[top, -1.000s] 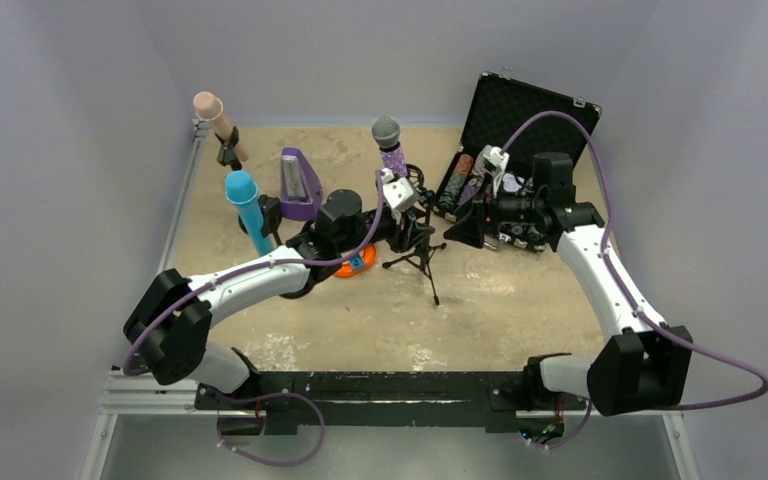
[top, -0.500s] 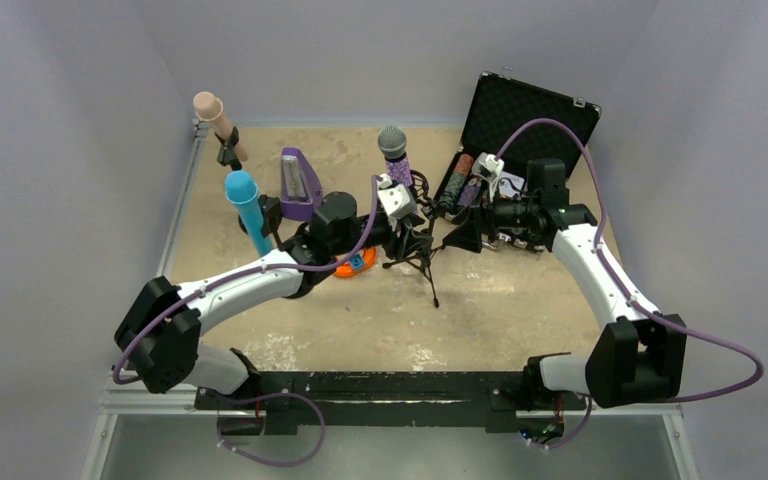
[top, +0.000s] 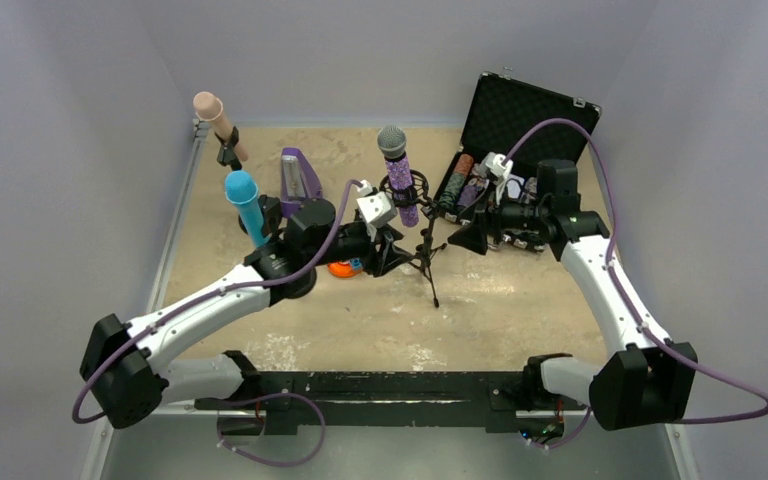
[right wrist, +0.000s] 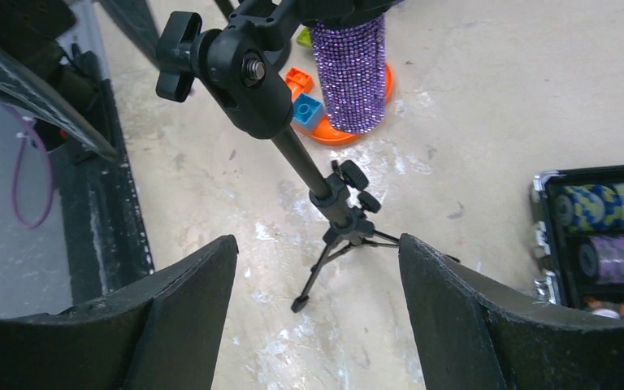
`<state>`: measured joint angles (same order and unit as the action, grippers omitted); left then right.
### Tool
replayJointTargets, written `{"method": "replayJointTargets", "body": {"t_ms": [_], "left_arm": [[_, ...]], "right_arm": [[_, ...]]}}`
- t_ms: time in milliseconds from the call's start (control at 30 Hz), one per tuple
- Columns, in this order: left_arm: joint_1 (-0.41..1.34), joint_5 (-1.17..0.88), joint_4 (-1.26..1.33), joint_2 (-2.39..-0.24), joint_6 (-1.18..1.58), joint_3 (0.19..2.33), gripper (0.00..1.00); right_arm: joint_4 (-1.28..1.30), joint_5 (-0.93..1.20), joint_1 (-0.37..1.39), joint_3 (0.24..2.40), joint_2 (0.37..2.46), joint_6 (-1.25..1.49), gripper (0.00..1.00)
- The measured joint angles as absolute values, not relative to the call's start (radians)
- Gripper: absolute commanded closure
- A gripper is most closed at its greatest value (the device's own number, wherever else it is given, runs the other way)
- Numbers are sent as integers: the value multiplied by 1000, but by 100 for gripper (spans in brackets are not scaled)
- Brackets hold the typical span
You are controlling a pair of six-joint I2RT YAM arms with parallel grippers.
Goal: Attach the microphones to the stand
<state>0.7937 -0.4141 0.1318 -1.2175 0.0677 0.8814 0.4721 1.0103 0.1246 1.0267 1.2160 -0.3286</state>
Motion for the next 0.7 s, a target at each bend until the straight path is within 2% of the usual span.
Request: {"method": "replayJointTargets", "body": {"t_ms": [267,400,433,700], "left_arm": [[794,-366,-236,-970,120,925,29],[793,-361,-352,-858,134,925,7],[793,-359,-371,-835,138,924,2],[793,-282,-492,-636,137,847,1]], "right_arm": [[510,869,82,1028,1038,-341,20],[501,801,58,1018,905,-315,2],[493,785,52,1011,870,-303,1],[447,749,-45,973,771,-141,1]]}}
